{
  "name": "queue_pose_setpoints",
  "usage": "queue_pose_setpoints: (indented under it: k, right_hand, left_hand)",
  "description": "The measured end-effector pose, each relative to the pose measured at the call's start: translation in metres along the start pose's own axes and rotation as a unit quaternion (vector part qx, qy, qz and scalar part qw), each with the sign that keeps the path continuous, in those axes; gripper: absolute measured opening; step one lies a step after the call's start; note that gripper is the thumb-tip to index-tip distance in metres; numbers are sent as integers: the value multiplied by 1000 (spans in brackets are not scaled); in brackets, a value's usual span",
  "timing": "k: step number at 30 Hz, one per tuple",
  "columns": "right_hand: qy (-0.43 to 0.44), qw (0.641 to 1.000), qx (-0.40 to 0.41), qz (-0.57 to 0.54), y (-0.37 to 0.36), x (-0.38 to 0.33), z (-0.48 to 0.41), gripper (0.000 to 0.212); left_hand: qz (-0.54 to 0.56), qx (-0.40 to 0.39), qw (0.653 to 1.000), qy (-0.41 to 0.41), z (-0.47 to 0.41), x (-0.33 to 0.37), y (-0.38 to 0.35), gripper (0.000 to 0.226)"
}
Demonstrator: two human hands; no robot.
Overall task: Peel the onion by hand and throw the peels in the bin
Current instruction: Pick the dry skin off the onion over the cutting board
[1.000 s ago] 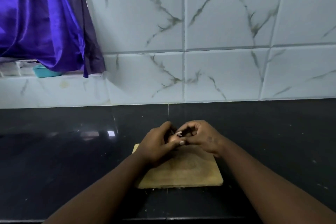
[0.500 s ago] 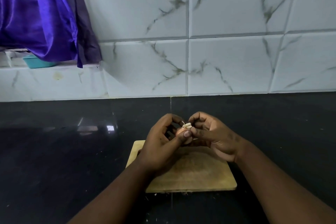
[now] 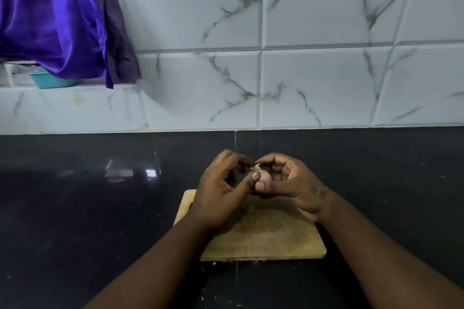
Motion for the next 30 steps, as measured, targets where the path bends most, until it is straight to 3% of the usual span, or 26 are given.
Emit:
queue_pose_setpoints:
  k: [7,12,16,20,30]
  right_hand:
    - [59,990,48,123,2,4,-1,54]
    - [79,985,65,139,1,6,-3,60]
    - [80,987,58,128,3,7,-4,62]
    - [86,988,52,114,4,6,-5,60]
    - [44,999,-1,-8,5,7,-5,47]
  left_hand:
    - [4,26,998,59,1,-1,-1,24]
    - [-18,14,999,41,2,1,-2,14]
    - [-36,14,999,31,0,2,-1,8]
    - [-19,16,999,42,0,-2,-2,22]
    - [121,18,988,93,-2,0,-3,16]
Point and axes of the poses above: each hand's wrist, its own z-axis away from the middle knuckle, its own y-axis out of the back of the hand, x = y × z, the point moved 1 cm from there along -z, towards the middle knuckle, and after that the axes turned 6 degrees about -y, right-handed, at the moved point
